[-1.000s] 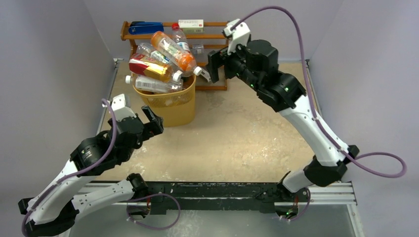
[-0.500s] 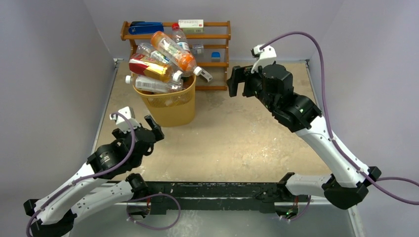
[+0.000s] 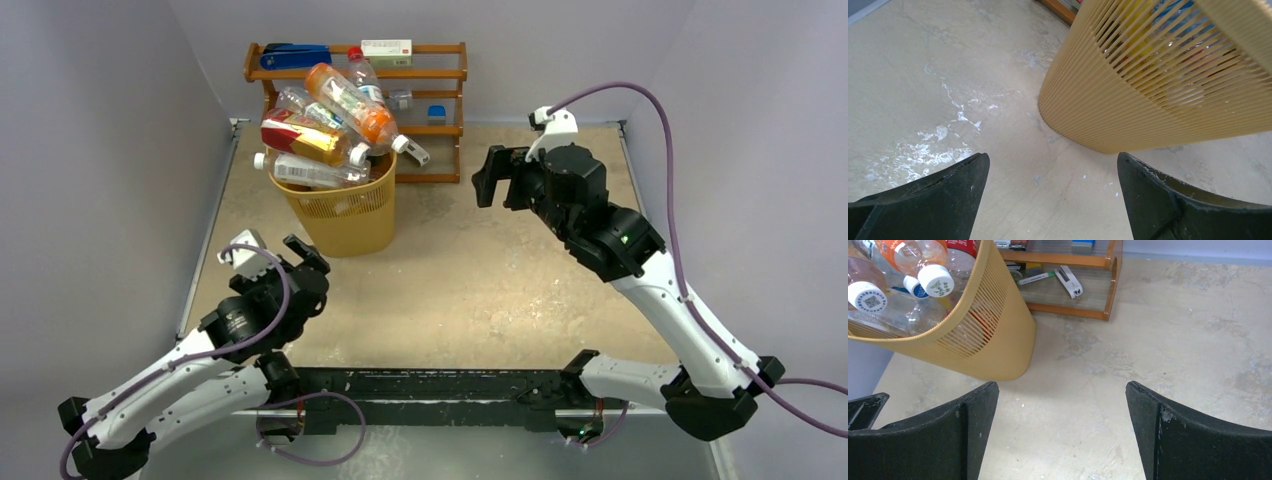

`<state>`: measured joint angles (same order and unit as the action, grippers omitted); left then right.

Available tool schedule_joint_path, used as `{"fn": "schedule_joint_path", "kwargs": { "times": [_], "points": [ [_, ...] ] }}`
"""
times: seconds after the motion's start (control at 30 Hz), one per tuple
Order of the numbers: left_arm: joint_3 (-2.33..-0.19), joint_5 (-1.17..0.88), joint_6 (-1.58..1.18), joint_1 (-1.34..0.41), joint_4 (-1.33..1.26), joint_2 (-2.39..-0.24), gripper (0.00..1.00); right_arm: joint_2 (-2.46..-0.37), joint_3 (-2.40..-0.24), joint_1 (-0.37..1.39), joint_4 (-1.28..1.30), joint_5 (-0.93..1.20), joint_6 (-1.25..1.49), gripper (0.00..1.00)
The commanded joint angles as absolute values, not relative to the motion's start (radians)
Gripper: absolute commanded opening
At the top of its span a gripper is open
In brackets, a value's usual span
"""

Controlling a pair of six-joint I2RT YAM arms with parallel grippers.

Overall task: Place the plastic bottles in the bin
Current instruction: Reset both arms

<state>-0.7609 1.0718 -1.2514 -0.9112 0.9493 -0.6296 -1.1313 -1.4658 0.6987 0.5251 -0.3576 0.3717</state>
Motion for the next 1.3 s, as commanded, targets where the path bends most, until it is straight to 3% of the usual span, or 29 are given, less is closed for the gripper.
{"fn": "schedule_joint_path", "kwargs": {
  "times": [0.0, 0.3, 0.8, 0.9, 1.1, 1.27],
  "points": [
    [-0.703, 1.122, -1.337, -0.897, 0.860, -0.657, 0.99, -1.094, -1.449, 0.687, 0.522, -0.368, 0.392, 1.00],
    [-0.483, 0.783, -1.203, -0.527, 0.599, -0.615, 0.99, -1.056, -1.393, 0.678, 0.513, -0.346, 0.400, 1.00],
    [-0.494, 0.369, -0.918, 0.122, 0.211, -0.904, 0.99, -1.097, -1.238, 0.604, 0.450, -0.367, 0.463, 1.00],
    [-0.487, 0.379, -0.873, 0.162, 0.146, -0.935, 0.99, -1.088, -1.195, 0.554, 0.430, -0.409, 0.473, 1.00],
    [-0.468, 0.408, -0.780, 0.171, 0.027, -0.966, 0.99, -1.093, -1.095, 0.357, 0.292, -0.240, 0.448, 1.00],
    [-0.482, 0.398, -0.699, 0.173, -0.042, -1.073, 0.99, -1.056, -0.962, 0.293, 0.110, -0.244, 0.413, 1.00]
  ]
}}
